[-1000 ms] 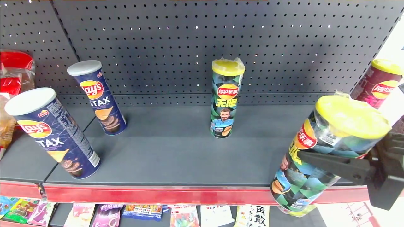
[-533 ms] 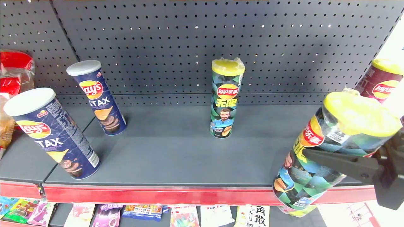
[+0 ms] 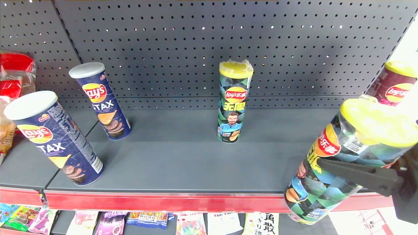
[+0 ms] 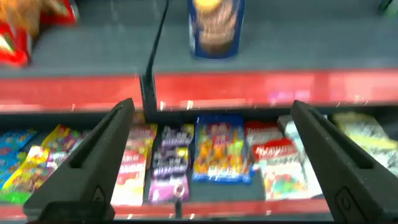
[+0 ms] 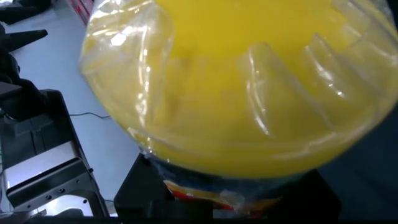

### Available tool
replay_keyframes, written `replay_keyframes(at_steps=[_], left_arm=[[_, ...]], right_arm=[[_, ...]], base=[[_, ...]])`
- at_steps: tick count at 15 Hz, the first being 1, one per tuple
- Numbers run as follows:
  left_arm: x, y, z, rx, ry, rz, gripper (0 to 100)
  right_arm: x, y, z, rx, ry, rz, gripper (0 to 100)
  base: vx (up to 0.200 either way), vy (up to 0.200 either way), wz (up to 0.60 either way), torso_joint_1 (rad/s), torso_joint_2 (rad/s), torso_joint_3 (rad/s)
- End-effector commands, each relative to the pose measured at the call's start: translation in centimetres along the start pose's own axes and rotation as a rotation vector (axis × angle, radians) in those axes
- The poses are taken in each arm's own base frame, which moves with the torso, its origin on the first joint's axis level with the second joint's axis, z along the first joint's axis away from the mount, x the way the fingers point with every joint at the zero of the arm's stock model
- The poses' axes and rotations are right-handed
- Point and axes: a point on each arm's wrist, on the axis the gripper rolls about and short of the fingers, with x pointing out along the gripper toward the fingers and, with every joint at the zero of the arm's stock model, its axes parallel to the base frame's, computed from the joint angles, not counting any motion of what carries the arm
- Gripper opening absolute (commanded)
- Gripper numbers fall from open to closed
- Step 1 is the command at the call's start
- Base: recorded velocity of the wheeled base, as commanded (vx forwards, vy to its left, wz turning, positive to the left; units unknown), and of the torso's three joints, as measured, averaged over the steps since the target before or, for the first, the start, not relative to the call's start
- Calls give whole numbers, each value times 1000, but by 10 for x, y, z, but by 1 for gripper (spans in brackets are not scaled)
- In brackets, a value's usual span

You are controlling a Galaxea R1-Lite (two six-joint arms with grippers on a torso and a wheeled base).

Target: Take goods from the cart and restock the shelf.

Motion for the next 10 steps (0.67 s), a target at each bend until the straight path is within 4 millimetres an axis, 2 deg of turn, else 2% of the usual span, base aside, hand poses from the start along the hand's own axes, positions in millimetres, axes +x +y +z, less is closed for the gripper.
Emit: replay_keyframes(at_steps=[1,2,5,10], left_arm=[[2,2,71,-72,-58,-63,100],[4,2,78,-103,-61,-82,100],[13,-1,92,-8,-24,-305,100],[63,-11,131,34,112,-596,100]], right_arm=[[1,0,4,-2,-11,3,0],[1,0,4,-1,-9,2,0],[-5,2,3,-5,-19,-9,0],[-9,5,-5,1,-7,-6,0]], base=[[0,0,0,0,0,0],[0,0,0,0,0,0],[0,0,0,0,0,0],[0,0,0,0,0,0]])
